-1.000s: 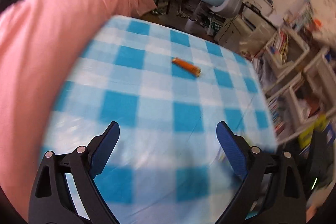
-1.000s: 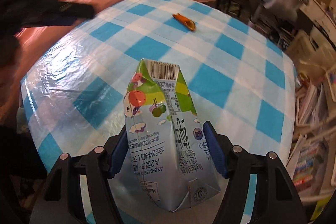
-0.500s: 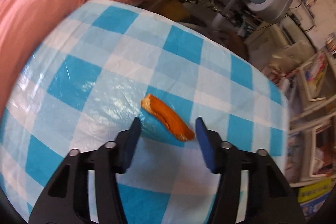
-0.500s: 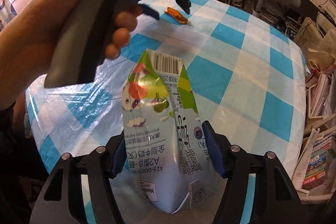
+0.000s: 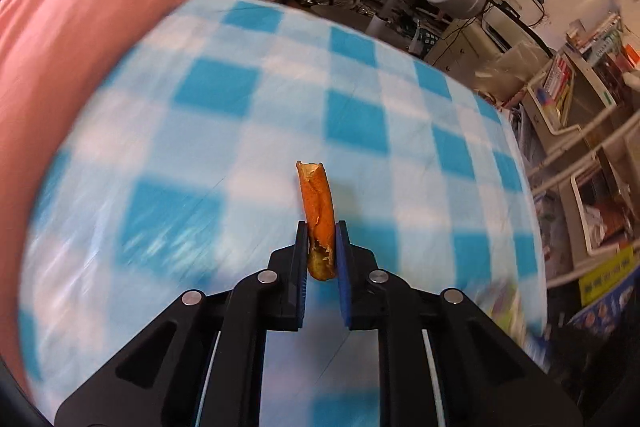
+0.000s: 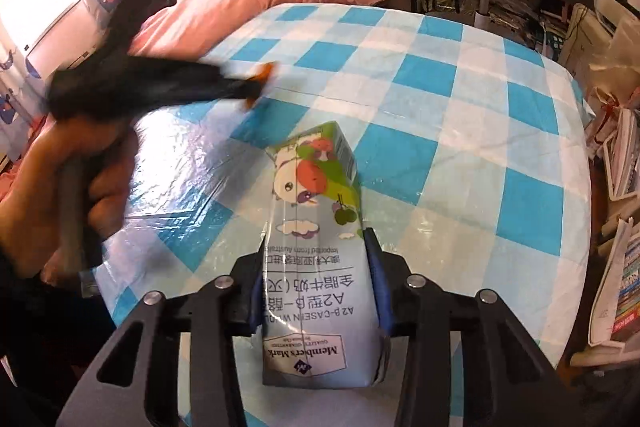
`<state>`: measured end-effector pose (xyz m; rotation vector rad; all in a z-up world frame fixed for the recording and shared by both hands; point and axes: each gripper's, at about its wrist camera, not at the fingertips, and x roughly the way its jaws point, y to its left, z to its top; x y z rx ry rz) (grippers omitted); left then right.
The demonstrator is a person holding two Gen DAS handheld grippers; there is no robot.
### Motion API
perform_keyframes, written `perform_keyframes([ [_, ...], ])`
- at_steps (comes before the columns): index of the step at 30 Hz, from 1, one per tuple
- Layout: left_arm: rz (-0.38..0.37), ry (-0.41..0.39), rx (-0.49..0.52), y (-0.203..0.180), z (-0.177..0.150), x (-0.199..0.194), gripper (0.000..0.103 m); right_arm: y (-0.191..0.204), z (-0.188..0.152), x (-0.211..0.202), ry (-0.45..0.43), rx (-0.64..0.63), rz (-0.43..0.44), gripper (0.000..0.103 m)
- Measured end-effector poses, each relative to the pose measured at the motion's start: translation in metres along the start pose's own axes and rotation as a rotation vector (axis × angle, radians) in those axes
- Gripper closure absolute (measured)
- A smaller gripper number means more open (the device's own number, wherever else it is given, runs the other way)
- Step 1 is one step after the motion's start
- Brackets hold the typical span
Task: Collect trash
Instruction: 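Carry the carton and orange scrap over the yellow bucket with both tools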
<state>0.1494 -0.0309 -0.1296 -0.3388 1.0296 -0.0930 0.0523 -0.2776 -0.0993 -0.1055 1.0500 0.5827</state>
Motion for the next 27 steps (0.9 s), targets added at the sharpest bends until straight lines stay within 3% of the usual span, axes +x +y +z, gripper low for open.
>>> perform_keyframes([
  [8, 0.029, -0.030, 0.015, 0.051, -0.073, -0.074, 0.091, 0.018, -0.005, -0.008, -0.033, -0.012, -0.041, 0.062],
  [15, 0.031, -0.111, 0.052, 0.062, -0.109, -0.128, 0.091, 0.041, -0.012, -0.030, -0.098, 0.029, 0.056, 0.062],
  [27, 0.056, -0.200, 0.123, 0.054, -0.139, -0.177, 0.091, 0.085, -0.033, -0.053, -0.200, 0.069, 0.235, 0.062],
])
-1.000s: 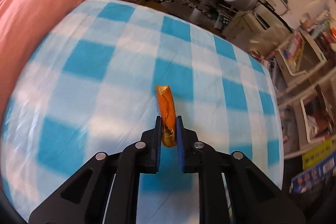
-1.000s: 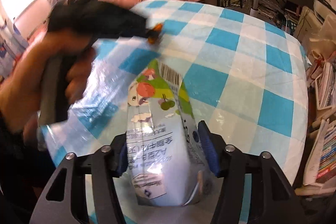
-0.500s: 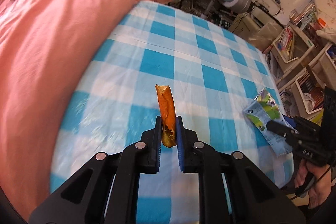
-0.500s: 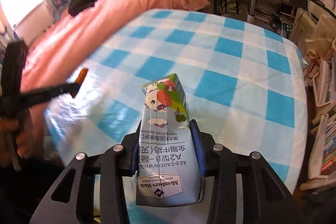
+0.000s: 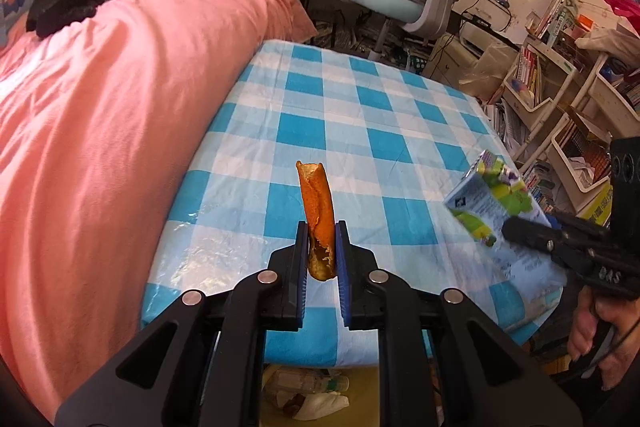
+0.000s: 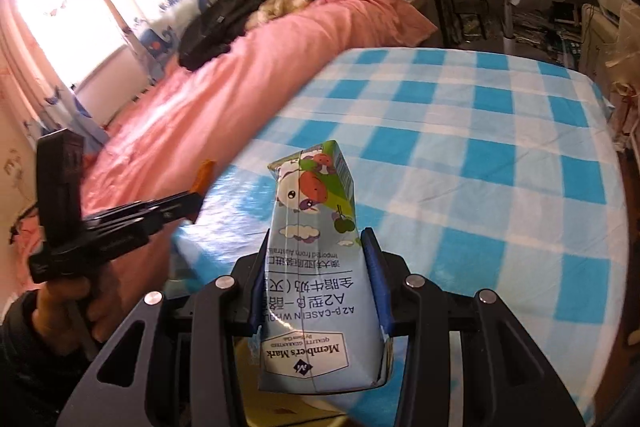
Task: Collect trash
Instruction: 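Carry the carton and orange scrap over the yellow bucket with both tools, then open both tools to drop the carton and orange scrap into the bucket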
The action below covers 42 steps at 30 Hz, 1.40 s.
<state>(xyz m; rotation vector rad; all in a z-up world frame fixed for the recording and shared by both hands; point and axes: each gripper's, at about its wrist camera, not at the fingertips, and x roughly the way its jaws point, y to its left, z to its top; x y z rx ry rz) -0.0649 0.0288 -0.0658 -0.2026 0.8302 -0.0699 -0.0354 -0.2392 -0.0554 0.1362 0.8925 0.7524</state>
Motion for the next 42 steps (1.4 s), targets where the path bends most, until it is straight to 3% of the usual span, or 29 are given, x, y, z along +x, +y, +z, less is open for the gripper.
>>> perform_keyframes([
  [9, 0.029, -0.040, 0.029, -0.004, -0.016, -0.027, 0.091, 0.040, -0.030, 0.004, 0.023, -0.046, 0.115, 0.061],
  [16, 0.030, 0.019, 0.040, -0.009, -0.049, -0.033, 0.091, 0.074, -0.071, 0.023, 0.154, -0.120, 0.150, 0.061],
  [21, 0.068, 0.104, 0.051, -0.014, -0.090, -0.033, 0.091, 0.090, -0.104, 0.042, 0.277, -0.178, 0.091, 0.061],
  [23, 0.075, 0.160, 0.041, -0.012, -0.109, -0.031, 0.091, 0.088, -0.112, 0.047, 0.313, -0.174, 0.051, 0.047],
  [28, 0.048, 0.301, 0.047, -0.016, -0.145, -0.024, 0.090, 0.074, -0.128, 0.043, 0.338, -0.128, -0.120, 0.034],
  [31, 0.051, 0.288, 0.057, -0.018, -0.150, -0.029, 0.076, 0.060, -0.126, 0.028, 0.284, -0.055, -0.211, 0.024],
  [33, 0.070, 0.214, 0.065, -0.020, -0.145, -0.040, 0.043, 0.054, -0.123, 0.016, 0.230, -0.006, -0.281, 0.019],
  [36, 0.162, 0.071, 0.101, -0.026, -0.135, -0.059, 0.019, 0.052, -0.121, -0.007, 0.116, 0.040, -0.393, 0.016],
  [42, 0.209, -0.104, 0.112, -0.037, -0.108, -0.084, 0.008, 0.067, -0.104, -0.054, -0.166, 0.003, -0.573, 0.008],
])
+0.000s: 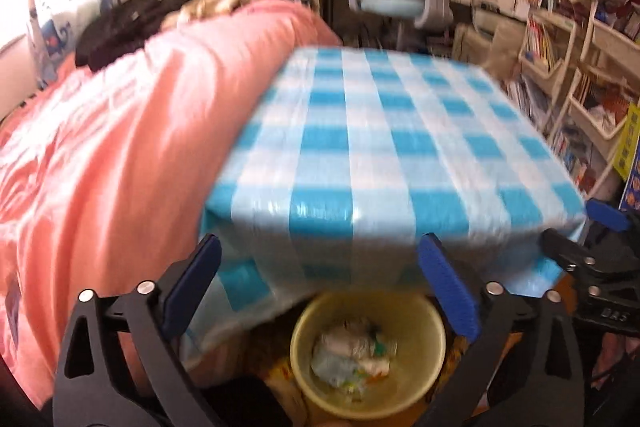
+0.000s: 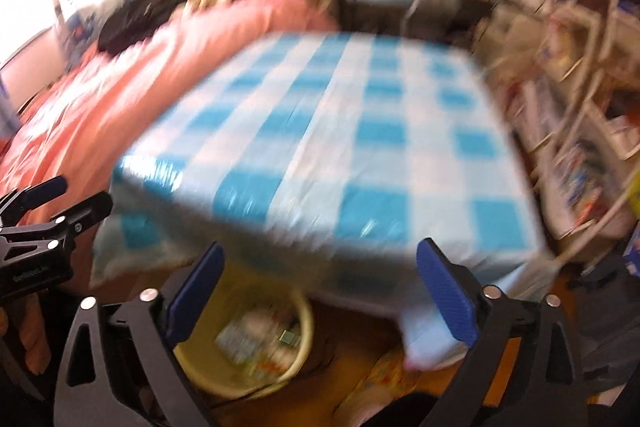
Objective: Collect trash
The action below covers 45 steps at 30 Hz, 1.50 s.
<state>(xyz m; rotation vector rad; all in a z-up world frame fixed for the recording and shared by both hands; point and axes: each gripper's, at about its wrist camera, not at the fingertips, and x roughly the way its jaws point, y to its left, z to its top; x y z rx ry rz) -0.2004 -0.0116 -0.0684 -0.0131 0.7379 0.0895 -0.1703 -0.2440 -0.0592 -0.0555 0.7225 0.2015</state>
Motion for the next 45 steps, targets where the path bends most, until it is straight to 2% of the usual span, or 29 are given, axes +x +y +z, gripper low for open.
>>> perform_keyframes([
  [4, -0.013, -0.060, -0.009, -0.005, 0.024, -0.003, 0.008, -0.006, 0.008, -0.015, -0.132, 0.027, -0.084, 0.008],
  [9, -0.012, -0.110, 0.023, -0.022, 0.051, -0.003, 0.008, -0.013, 0.012, -0.017, -0.199, 0.055, -0.164, 0.008],
  [12, -0.001, -0.156, 0.037, -0.030, 0.063, -0.005, 0.008, -0.017, 0.012, -0.021, -0.231, 0.066, -0.182, 0.008],
  [24, -0.002, -0.211, -0.007, -0.026, 0.062, -0.009, 0.008, -0.013, 0.016, -0.021, -0.271, 0.050, -0.199, 0.008],
  [34, -0.004, -0.253, 0.001, -0.026, 0.062, -0.016, 0.008, -0.011, 0.020, -0.021, -0.281, 0.046, -0.197, 0.008],
  [45, -0.007, -0.300, -0.011, -0.026, 0.073, -0.021, 0.007, -0.012, 0.038, -0.019, -0.323, 0.053, -0.201, 0.008],
])
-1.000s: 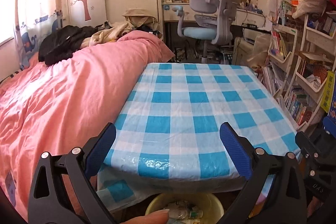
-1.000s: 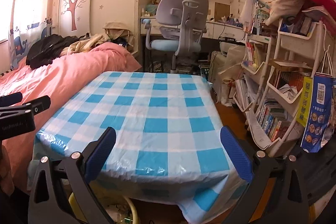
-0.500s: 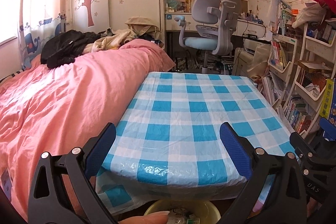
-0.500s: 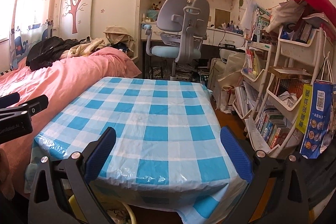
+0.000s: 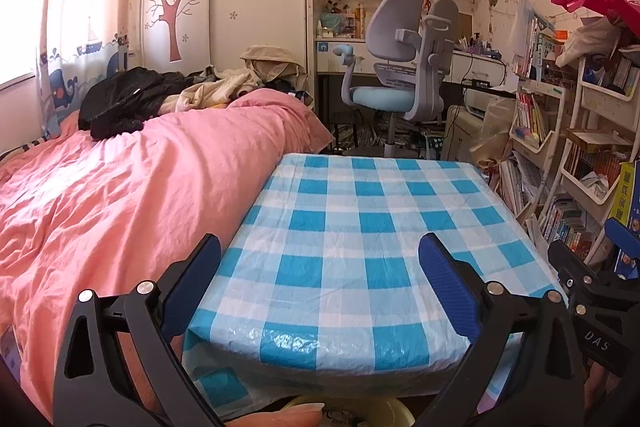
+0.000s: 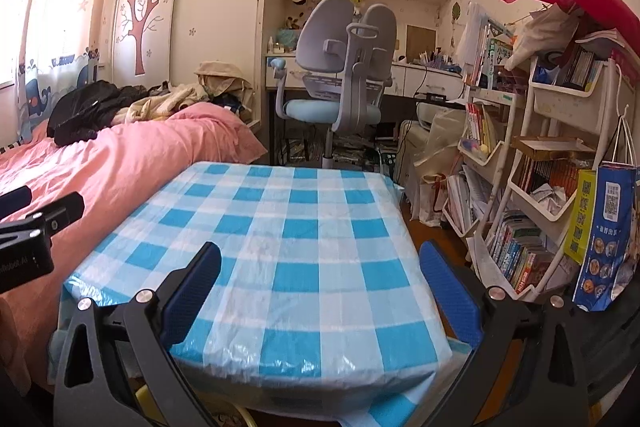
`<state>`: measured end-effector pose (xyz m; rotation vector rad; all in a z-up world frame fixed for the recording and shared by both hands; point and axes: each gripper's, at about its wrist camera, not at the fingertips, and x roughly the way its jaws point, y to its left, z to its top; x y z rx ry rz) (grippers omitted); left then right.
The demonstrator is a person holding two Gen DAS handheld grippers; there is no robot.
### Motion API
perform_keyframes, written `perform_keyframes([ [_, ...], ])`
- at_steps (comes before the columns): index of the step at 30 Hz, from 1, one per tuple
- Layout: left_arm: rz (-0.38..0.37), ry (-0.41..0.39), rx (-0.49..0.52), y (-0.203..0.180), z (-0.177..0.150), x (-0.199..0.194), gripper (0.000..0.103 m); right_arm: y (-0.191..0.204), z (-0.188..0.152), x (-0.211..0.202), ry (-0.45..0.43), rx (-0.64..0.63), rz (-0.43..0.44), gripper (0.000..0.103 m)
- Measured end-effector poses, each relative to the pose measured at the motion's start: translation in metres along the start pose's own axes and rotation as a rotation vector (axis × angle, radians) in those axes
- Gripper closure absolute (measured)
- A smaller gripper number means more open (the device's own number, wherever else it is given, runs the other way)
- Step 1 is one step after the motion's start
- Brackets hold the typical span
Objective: Collect trash
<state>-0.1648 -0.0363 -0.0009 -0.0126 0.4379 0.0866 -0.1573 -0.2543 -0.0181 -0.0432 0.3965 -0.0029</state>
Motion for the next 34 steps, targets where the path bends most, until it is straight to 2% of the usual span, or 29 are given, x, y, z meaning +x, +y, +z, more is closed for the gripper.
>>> perform_keyframes([
  [9, 0.012, -0.036, 0.005, 0.001, 0.020, 0.017, 0.007, 0.001, 0.011, 0.012, -0.014, -0.013, 0.001, 0.008],
  [16, -0.013, -0.019, -0.046, 0.006, 0.033, 0.043, 0.007, -0.002, 0.013, 0.037, 0.035, -0.006, 0.000, 0.008],
  [21, -0.034, -0.017, -0.101, 0.017, 0.038, 0.059, 0.007, -0.010, 0.012, 0.080, 0.136, 0.004, -0.023, 0.008],
  [25, 0.011, -0.011, -0.054, 0.017, 0.043, 0.071, 0.007, -0.017, 0.006, 0.124, 0.253, 0.000, -0.055, 0.008],
  [27, 0.009, 0.008, -0.047, 0.017, 0.046, 0.078, 0.007, -0.020, 0.001, 0.147, 0.321, -0.005, -0.053, 0.008],
  [30, 0.005, 0.079, -0.036, 0.019, 0.048, 0.093, 0.007, -0.023, -0.007, 0.172, 0.393, -0.011, -0.066, 0.008],
  [34, 0.006, 0.096, -0.013, 0.019, 0.052, 0.104, 0.007, -0.029, -0.016, 0.199, 0.481, 0.005, -0.063, 0.008],
])
